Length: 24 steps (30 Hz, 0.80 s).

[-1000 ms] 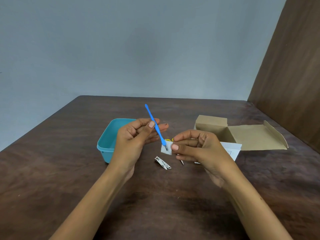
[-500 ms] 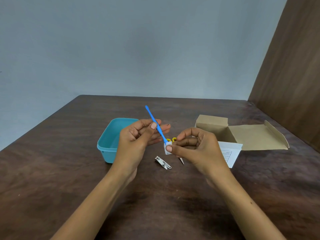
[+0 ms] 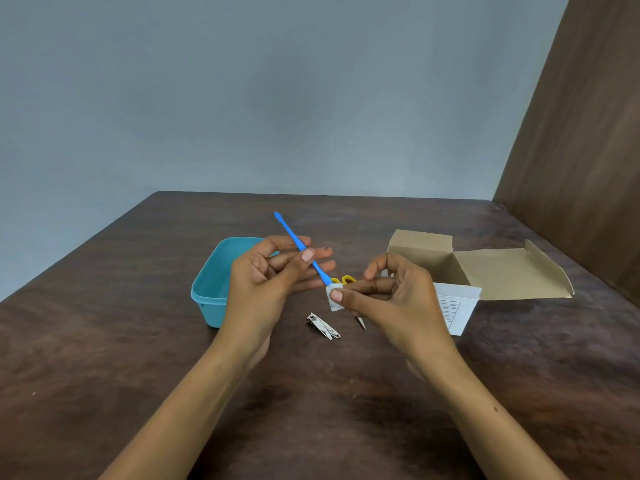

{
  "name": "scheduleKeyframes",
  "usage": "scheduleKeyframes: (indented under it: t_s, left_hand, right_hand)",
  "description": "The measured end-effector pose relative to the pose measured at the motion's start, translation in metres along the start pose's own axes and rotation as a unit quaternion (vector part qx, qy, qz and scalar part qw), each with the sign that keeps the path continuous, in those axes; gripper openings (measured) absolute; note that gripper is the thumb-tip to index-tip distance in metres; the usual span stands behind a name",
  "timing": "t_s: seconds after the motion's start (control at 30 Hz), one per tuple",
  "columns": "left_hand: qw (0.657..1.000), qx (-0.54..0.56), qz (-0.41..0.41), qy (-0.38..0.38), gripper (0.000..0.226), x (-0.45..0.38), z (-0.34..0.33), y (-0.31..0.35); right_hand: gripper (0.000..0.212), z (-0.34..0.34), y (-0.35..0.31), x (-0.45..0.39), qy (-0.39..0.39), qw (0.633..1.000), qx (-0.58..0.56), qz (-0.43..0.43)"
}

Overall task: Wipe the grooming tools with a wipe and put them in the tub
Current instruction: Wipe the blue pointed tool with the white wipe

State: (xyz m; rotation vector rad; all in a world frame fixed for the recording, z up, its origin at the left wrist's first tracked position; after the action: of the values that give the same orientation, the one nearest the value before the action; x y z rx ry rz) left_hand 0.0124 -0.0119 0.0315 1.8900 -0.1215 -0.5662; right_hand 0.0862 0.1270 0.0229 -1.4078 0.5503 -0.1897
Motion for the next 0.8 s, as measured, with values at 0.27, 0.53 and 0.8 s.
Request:
scheduleKeyframes:
  t_s: [0.27,0.53,0.8]
  left_hand:
    - [1.0,0.017,0.0,0.019,0.013,-0.0022,0.0016,0.0033]
    - [0.999,0.025,-0.009,0.026,0.012,-0.0019,0.0008,0.0063]
    - [1.0,0.012,-0.007,0.009,0.015,0.0005,-0.0022,0.0014]
  right_hand:
    - [0.038,0.0053,-0.0058,-0.0015,-0.002,1.0,-0.027,-0.011]
    - [0.035,0.0076,-0.0086,-0.0024,-0.001,0.998,-0.061,-0.012]
    - [0.035,0.0058,-0.009,-0.0025,-0.027,0.995,-0.087,-0.026]
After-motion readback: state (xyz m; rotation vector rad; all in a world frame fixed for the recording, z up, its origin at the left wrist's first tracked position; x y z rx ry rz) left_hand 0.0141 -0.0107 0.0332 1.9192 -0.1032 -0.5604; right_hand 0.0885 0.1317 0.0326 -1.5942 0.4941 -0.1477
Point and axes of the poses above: each hand's wrist, its own x-axis away from the middle knuckle, its own z-axis out of the back of the hand, y = z × x, the point moved 1 cm from there along -x, towards the middle knuckle, and after that the axes turned 1 degree about y, right-handed, at the moved point
